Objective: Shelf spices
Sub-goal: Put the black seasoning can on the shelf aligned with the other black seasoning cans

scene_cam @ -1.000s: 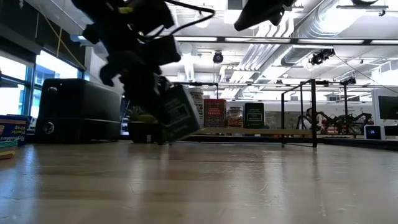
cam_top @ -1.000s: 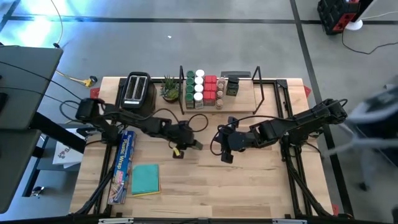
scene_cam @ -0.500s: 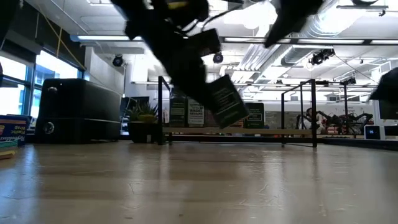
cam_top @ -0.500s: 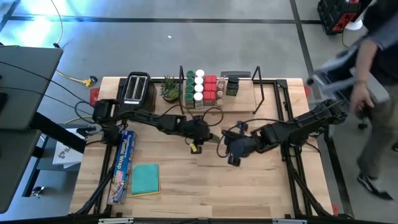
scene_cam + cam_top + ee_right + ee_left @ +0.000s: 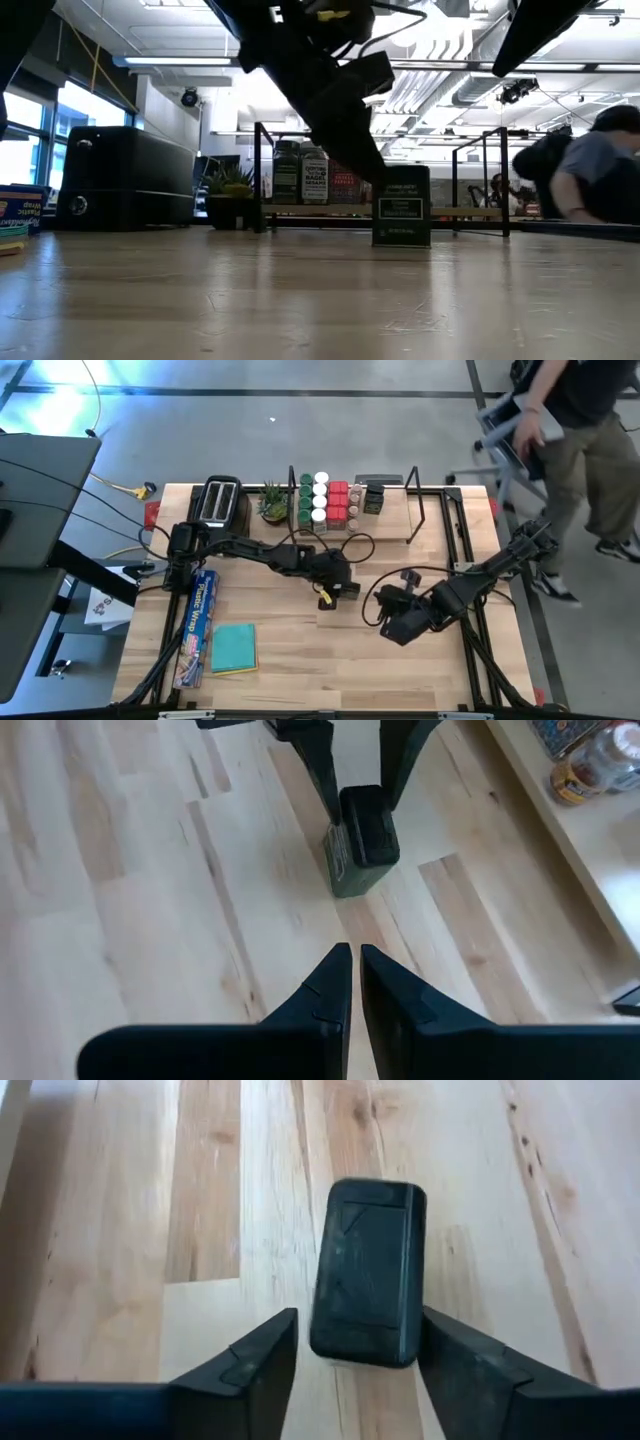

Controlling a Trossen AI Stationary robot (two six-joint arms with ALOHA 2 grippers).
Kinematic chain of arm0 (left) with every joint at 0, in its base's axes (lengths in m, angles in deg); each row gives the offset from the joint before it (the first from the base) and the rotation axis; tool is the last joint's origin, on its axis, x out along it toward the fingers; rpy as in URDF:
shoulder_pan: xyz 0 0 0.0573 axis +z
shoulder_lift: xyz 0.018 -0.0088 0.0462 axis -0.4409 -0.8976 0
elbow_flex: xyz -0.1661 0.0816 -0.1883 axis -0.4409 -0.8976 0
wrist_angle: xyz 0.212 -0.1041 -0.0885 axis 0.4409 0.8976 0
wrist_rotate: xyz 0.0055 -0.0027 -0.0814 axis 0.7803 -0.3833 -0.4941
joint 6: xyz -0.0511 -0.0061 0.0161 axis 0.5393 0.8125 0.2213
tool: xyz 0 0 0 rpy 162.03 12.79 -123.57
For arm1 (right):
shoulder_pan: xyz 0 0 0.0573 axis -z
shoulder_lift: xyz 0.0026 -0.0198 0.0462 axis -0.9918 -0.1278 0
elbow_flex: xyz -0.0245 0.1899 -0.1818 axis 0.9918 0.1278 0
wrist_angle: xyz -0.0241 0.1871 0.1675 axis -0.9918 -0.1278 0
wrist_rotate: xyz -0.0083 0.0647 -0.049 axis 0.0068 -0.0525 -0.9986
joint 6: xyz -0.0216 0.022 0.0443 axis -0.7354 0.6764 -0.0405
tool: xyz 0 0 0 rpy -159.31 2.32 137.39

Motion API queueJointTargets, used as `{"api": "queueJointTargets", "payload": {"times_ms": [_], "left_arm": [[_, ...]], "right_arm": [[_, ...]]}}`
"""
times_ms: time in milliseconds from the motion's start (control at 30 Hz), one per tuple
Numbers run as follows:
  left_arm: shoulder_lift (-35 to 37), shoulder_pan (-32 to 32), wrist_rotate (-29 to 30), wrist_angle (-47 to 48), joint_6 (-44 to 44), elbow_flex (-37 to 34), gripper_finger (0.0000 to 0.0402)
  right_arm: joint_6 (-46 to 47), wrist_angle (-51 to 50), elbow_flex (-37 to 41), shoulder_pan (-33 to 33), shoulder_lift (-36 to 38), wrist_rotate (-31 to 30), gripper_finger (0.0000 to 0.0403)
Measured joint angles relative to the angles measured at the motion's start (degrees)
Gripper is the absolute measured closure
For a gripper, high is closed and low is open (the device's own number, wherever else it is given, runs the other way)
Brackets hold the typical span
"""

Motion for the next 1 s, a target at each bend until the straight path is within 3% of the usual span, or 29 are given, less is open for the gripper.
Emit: {"api": "queueJointTargets", "payload": {"times_ms": [267,500,800,1000], "left_arm": [[2.09,0.03,-0.03,2.22,-0.02,-0.01,0.0167],[9.47,-0.33,1.79,11.44,1.49,-0.01,0.0163],[21.5,-5.06,18.89,30.06,9.55,-1.7,0.0163],[30.86,-10.25,29.53,29.78,18.69,-11.56,0.0163]], "right_arm": [[-1.11,2.41,3.8,1.09,0.0,0.14,0.0384],[-7.56,18.23,11.34,4.9,-0.07,2.38,0.0349],[-23.67,45.82,19.77,11.32,-0.98,0.77,0.0211],[-27.52,47.43,20.44,14.83,-3.6,-0.54,0.0149]]}}
